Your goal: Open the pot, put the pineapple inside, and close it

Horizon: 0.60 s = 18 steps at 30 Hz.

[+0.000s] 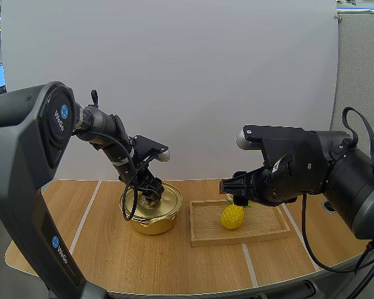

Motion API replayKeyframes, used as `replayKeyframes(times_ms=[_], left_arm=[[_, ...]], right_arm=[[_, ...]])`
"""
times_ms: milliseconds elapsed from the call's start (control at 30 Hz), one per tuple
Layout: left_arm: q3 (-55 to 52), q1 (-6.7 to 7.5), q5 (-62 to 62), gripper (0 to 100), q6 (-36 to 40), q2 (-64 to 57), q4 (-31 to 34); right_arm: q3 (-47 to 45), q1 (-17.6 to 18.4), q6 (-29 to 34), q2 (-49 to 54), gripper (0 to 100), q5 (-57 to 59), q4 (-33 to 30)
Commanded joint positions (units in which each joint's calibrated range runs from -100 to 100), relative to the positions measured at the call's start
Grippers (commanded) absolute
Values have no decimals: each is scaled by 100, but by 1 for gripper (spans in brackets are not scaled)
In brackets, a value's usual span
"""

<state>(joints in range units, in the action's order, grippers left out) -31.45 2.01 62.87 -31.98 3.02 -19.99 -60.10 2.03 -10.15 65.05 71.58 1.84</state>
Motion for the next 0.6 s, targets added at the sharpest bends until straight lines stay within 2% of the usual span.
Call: replayKeyframes(times_ms=[0, 33, 100, 133, 367, 567], left_arm=[[28, 27, 216, 54, -23, -1, -11], [28, 27, 217, 36, -23, -34, -11], [28, 27, 253, 9, -23, -112, -11], [38, 27, 293, 0, -23, -175, -11], [258, 27, 727, 0, 119, -754, -11], [943, 27, 1225, 0, 234, -1545, -11]], right_arm=[[43, -21, 21, 24, 100, -101, 6], [43, -21, 21, 24, 100, -101, 6], [43, -21, 21, 24, 100, -101, 6], [43, -21, 21, 24, 100, -101, 6], [43, -21, 21, 24, 100, -101, 6], [43, -21, 21, 24, 100, -101, 6]])
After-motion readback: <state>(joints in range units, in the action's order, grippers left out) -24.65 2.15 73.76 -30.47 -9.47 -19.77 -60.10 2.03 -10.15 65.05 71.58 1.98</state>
